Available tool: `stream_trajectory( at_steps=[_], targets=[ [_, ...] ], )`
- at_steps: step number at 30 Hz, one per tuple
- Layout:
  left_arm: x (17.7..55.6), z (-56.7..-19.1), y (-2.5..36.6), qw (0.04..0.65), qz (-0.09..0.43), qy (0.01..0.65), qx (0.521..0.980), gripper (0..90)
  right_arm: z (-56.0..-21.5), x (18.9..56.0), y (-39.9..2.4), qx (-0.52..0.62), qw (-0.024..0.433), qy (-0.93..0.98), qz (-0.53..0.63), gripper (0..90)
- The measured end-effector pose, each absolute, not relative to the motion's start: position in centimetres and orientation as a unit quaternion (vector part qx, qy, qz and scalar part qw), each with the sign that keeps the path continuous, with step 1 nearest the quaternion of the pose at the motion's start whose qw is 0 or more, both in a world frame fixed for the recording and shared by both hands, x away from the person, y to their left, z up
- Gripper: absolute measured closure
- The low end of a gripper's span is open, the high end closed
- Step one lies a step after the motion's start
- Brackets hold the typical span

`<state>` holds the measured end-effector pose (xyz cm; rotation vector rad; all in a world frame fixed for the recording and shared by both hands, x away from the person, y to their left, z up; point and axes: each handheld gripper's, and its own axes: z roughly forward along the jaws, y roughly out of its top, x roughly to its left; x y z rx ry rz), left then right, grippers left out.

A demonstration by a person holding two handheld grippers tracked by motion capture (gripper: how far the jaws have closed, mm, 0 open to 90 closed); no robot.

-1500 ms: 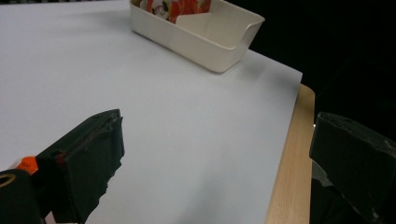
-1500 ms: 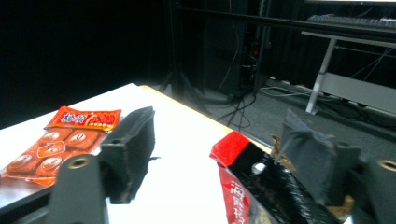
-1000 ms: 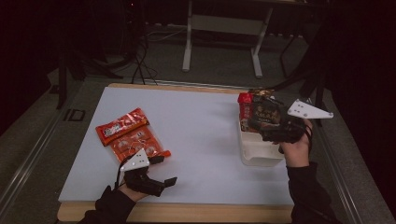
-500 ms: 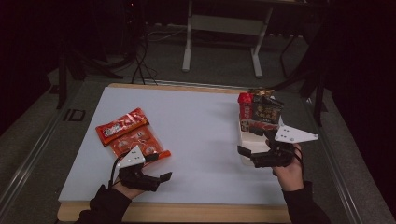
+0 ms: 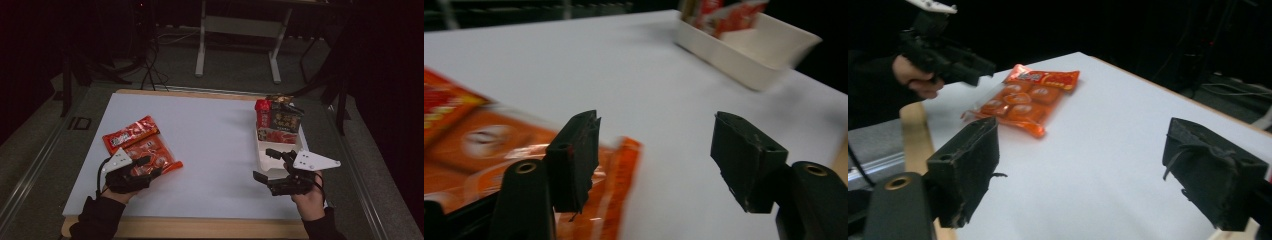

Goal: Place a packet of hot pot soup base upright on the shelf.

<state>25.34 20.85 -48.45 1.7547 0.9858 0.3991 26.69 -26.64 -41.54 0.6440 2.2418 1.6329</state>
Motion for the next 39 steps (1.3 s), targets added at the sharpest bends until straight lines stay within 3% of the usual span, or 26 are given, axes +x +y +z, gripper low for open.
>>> stream_trajectory(
  at_steps=[3, 6, 9, 13, 16, 23, 39],
  targets=[
    [25.6, -48.2, 22.2, 0.497, 0.212, 0.446, 0.713, 40.6, -42.0, 26.4, -26.7, 0.225, 0.140, 0.779, 0.568, 15.9],
    [25.8, -48.2, 22.9, 0.495, 0.218, 0.458, 0.705, 46.0, -42.2, 26.2, -26.6, 0.226, 0.133, 0.779, 0.570, 15.9],
    [26.4, -48.3, 25.2, 0.475, 0.257, 0.486, 0.687, 59.4, -42.3, 26.0, -26.5, 0.221, 0.132, 0.780, 0.570, 15.8],
    [27.0, -48.7, 26.5, 0.460, 0.269, 0.509, 0.676, 79.0, -42.3, 25.9, -26.5, 0.220, 0.129, 0.778, 0.574, 15.7],
    [28.0, -49.9, 27.6, 0.422, 0.268, 0.532, 0.684, 88.9, -42.2, 25.8, -26.5, 0.218, 0.132, 0.779, 0.573, 15.7],
    [29.1, -52.2, 29.0, 0.368, 0.250, 0.580, 0.682, 89.7, -42.4, 25.8, -26.4, 0.216, 0.131, 0.780, 0.572, 15.7],
    [31.4, -54.2, 28.9, 0.333, 0.220, 0.579, 0.711, 90.0, -42.5, 25.8, -26.4, 0.217, 0.125, 0.782, 0.571, 15.7]
  ],
)
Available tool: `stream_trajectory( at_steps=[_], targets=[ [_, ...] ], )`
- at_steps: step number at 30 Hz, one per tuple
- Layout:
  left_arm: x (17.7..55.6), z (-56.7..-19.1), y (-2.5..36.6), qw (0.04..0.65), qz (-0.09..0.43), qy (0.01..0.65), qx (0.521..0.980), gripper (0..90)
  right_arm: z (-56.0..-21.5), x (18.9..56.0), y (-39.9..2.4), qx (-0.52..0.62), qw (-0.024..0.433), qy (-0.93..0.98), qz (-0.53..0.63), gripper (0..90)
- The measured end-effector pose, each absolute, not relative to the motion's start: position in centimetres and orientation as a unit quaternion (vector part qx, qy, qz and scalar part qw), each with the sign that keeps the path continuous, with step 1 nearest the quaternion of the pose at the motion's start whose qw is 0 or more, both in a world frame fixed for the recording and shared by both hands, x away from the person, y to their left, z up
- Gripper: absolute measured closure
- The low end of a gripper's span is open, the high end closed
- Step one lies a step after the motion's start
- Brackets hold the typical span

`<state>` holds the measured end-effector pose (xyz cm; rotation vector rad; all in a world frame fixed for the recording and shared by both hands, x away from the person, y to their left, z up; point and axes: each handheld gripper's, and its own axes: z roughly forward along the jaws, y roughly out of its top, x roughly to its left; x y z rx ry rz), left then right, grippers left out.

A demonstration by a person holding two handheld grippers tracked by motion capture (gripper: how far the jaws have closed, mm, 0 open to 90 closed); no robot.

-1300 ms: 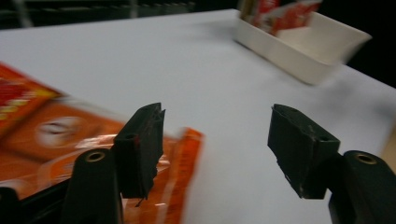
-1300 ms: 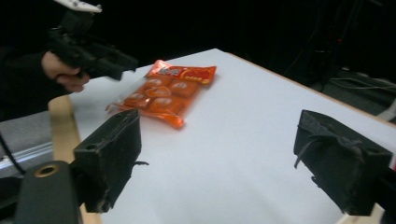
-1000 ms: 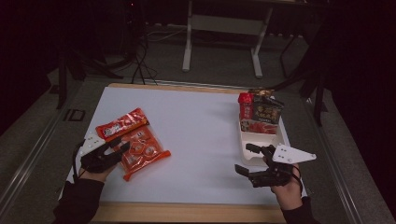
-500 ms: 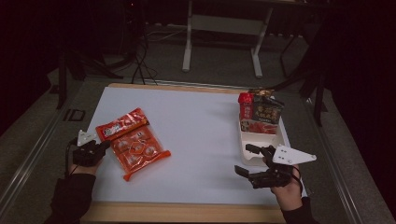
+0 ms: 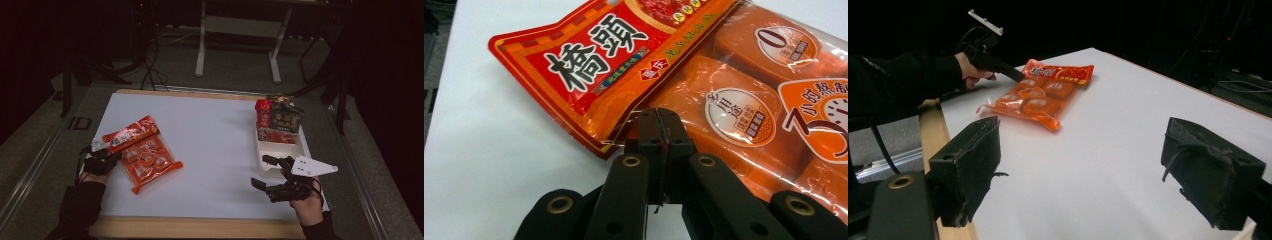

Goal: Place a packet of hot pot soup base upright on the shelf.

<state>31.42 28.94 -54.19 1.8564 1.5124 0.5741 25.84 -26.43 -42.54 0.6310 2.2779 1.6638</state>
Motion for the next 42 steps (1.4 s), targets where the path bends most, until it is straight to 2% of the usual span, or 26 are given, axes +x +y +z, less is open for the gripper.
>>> stream_trajectory(
  at_steps=[21, 42],
  targets=[
    [33.6, -54.2, 26.8, 0.338, 0.209, 0.561, 0.726, 90.0, -42.8, 25.8, -26.2, 0.215, 0.119, 0.785, 0.568, 15.7],
    [35.1, -54.1, 19.9, 0.366, 0.167, 0.489, 0.774, 90.0, -42.7, 25.5, -26.3, 0.210, 0.118, 0.786, 0.569, 15.8]
  ],
)
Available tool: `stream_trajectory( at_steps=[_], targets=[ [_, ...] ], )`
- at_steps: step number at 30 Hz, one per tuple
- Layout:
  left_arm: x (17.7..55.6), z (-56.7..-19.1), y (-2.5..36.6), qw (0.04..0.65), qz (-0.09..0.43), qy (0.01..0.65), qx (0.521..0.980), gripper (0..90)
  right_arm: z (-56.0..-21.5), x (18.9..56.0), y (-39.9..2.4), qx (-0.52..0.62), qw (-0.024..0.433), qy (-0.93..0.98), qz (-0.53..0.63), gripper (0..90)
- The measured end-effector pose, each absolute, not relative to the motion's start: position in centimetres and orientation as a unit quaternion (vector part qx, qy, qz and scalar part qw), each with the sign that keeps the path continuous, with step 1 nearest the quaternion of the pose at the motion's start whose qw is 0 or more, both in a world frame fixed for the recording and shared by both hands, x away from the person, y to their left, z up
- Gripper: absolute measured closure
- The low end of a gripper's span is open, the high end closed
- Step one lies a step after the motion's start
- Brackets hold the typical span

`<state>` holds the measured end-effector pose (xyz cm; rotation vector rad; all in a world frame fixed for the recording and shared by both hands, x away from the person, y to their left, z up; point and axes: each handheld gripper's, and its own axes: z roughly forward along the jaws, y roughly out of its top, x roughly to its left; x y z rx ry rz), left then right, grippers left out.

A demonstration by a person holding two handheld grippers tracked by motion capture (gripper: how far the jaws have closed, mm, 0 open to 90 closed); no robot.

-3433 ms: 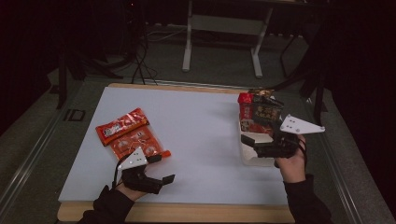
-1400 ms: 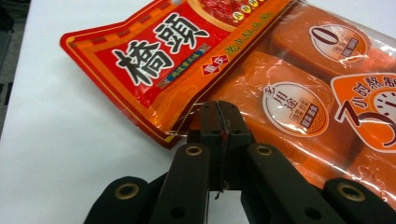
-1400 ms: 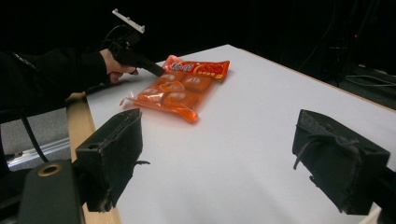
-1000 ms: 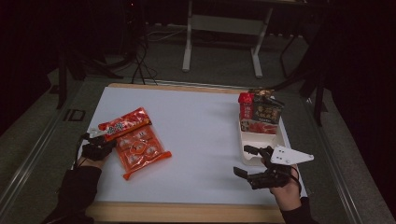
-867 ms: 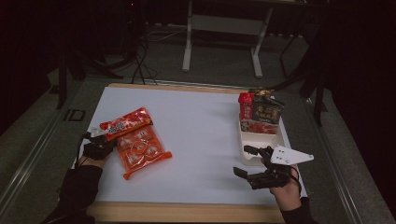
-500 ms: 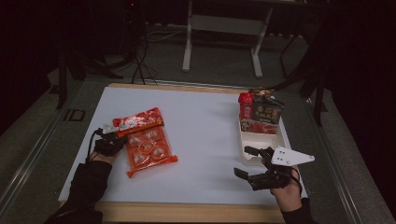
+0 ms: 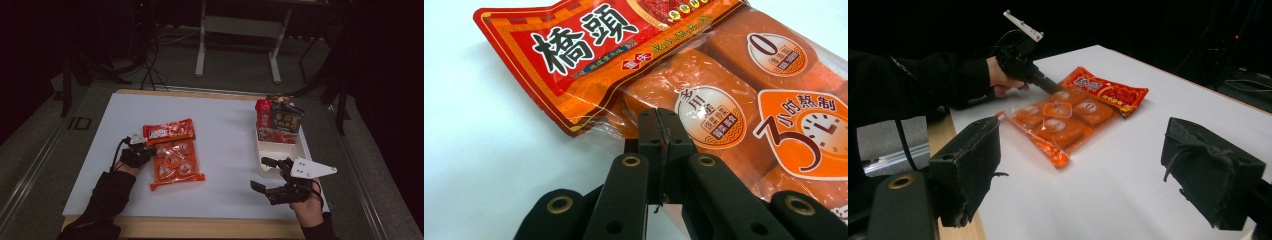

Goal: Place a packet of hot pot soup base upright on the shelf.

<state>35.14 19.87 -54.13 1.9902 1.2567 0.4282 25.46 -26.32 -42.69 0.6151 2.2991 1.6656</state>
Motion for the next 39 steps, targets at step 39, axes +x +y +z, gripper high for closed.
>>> stream_trajectory(
  at_steps=[39],
  targets=[
    [34.6, -53.9, 11.6, 0.380, 0.128, 0.418, 0.816, 90.0, -42.8, 25.2, -26.5, 0.212, 0.120, 0.782, 0.574, 16.1]
  ],
)
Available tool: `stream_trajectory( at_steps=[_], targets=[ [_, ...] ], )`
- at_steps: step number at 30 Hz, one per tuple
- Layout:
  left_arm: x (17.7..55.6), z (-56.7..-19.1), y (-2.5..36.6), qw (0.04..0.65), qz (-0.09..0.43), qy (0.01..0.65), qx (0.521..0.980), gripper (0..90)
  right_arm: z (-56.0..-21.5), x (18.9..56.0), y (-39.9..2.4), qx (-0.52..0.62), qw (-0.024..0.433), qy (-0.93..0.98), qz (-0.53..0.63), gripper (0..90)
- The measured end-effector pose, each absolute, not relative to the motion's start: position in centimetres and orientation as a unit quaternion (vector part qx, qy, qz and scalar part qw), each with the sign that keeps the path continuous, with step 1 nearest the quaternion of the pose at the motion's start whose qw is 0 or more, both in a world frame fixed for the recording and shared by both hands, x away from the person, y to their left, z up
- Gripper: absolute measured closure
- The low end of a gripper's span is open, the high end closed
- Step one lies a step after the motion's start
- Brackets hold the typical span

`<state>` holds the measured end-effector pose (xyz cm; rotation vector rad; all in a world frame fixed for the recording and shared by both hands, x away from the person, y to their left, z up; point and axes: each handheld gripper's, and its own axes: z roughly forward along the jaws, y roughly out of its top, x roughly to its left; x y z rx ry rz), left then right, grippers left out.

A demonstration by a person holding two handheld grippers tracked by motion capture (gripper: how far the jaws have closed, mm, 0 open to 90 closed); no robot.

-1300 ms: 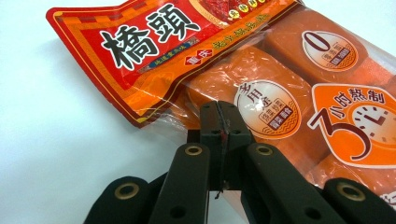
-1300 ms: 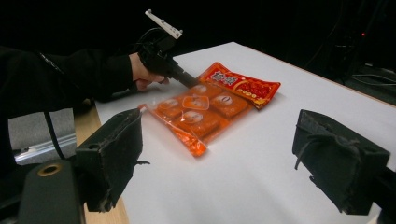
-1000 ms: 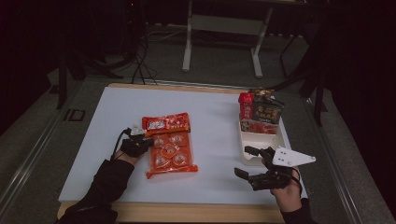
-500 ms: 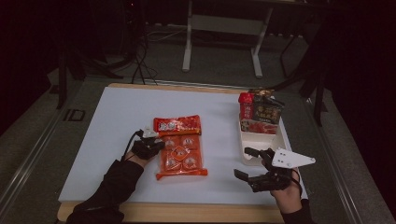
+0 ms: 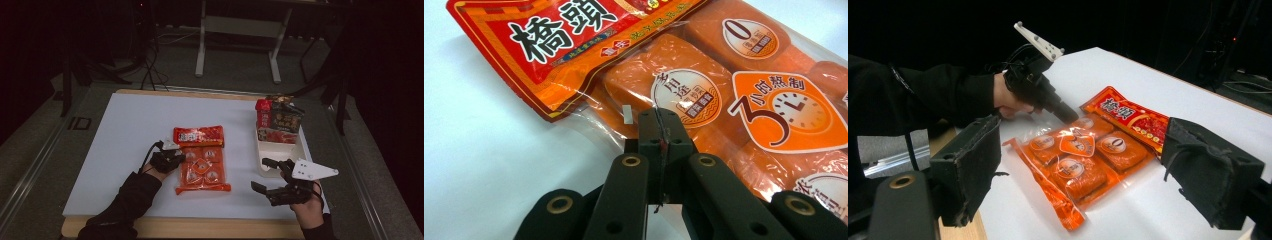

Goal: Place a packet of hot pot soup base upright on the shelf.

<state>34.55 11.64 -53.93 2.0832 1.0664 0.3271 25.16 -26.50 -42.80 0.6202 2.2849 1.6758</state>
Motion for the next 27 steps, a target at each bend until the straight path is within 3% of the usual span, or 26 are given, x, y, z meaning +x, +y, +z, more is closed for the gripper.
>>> stream_trajectory(
  at_steps=[6, 27],
  targets=[
    [34.4, -53.8, 11.8, 0.390, 0.114, 0.421, 0.811, 89.8, -42.8, 25.2, -26.7, 0.215, 0.120, 0.781, 0.574, 16.1],
    [36.5, -53.6, 11.8, 0.383, 0.141, 0.434, 0.803, 89.7, -42.9, 25.2, -26.7, 0.216, 0.122, 0.782, 0.572, 16.1]
  ],
)
